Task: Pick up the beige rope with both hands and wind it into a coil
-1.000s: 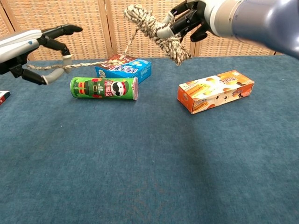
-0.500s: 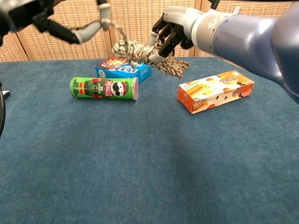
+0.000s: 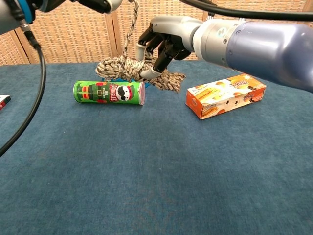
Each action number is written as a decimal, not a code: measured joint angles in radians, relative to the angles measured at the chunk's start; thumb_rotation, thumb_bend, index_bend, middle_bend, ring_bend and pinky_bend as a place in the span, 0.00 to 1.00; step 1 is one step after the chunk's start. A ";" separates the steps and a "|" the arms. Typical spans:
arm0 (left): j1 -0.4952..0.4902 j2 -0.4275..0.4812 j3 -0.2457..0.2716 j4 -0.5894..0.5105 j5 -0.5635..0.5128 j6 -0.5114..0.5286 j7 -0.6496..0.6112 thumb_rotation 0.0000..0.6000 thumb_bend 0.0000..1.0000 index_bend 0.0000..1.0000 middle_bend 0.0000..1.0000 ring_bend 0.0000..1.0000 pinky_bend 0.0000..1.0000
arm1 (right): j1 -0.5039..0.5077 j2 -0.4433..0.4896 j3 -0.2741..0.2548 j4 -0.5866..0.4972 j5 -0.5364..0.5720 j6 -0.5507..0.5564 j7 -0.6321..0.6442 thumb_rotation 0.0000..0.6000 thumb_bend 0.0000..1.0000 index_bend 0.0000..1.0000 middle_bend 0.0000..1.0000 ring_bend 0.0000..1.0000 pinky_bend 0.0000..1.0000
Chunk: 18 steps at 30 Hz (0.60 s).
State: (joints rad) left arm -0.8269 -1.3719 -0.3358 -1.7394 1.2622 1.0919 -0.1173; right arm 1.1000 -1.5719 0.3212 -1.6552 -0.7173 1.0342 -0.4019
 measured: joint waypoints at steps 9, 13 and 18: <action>-0.011 -0.014 -0.018 0.094 -0.040 -0.015 0.006 1.00 0.57 0.88 0.00 0.00 0.00 | -0.034 0.030 -0.001 -0.005 -0.160 -0.061 0.139 1.00 0.80 0.67 0.77 0.63 1.00; -0.013 -0.029 -0.018 0.141 -0.055 -0.029 -0.016 1.00 0.57 0.88 0.00 0.00 0.00 | -0.051 0.042 0.009 -0.009 -0.218 -0.080 0.216 1.00 0.80 0.66 0.77 0.63 1.00; -0.012 -0.054 -0.015 0.202 -0.069 -0.043 -0.056 1.00 0.57 0.88 0.00 0.00 0.00 | -0.073 0.054 0.031 -0.024 -0.252 -0.096 0.311 1.00 0.80 0.67 0.77 0.63 1.00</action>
State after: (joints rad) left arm -0.8390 -1.4263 -0.3511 -1.5374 1.1934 1.0490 -0.1731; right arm 1.0273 -1.5177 0.3526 -1.6793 -0.9692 0.9382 -0.0904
